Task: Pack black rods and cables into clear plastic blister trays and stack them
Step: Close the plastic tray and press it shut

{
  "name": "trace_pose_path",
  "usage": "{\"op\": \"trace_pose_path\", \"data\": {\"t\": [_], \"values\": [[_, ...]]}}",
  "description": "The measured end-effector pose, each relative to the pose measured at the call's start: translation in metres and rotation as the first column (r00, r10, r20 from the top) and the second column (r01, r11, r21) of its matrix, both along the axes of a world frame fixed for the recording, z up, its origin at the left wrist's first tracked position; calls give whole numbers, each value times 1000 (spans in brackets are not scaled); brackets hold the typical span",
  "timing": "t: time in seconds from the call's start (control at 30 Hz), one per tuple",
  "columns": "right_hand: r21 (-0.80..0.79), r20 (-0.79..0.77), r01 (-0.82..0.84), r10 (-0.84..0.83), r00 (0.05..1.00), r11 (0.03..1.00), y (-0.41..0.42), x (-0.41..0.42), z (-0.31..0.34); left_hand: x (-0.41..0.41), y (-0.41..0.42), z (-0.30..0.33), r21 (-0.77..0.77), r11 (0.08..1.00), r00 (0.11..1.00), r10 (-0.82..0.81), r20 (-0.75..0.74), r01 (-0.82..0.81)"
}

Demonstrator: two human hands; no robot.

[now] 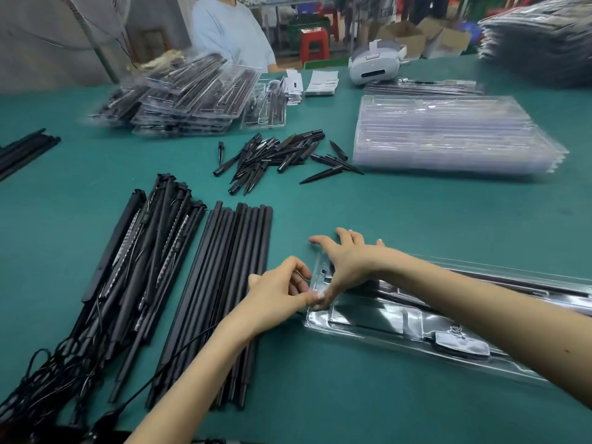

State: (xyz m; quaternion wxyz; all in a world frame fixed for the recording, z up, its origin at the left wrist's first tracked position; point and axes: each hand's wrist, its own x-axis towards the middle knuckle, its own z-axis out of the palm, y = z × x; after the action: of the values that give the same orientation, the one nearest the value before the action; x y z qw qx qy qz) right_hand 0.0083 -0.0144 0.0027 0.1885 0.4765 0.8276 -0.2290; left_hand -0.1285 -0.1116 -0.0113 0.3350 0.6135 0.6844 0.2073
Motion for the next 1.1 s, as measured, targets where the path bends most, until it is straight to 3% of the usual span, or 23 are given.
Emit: {"op": "trace_pose_path", "data": {"t": [0.23,0.43,0.6,0.83,1.1], "values": [[27,182,-99,93,979,995,-1,-20,16,-3,15,-2,-178,982,995,-76,-68,63],[71,144,-200,188,972,977,-8,-23,19,0,12,-5,-134,989,992,-82,-98,68],[11,143,-274,270,952,962,3,-22,25,-7,13,-4,-168,978,992,-126,-22,120],[44,218,-270,254,942,962,-3,-30,20,-6,18,-8,-133,985,992,-117,-48,109],[75,156,-297,283,946,952,-7,-29,17,1,26,-6,-103,981,977,-176,-120,164]]}}
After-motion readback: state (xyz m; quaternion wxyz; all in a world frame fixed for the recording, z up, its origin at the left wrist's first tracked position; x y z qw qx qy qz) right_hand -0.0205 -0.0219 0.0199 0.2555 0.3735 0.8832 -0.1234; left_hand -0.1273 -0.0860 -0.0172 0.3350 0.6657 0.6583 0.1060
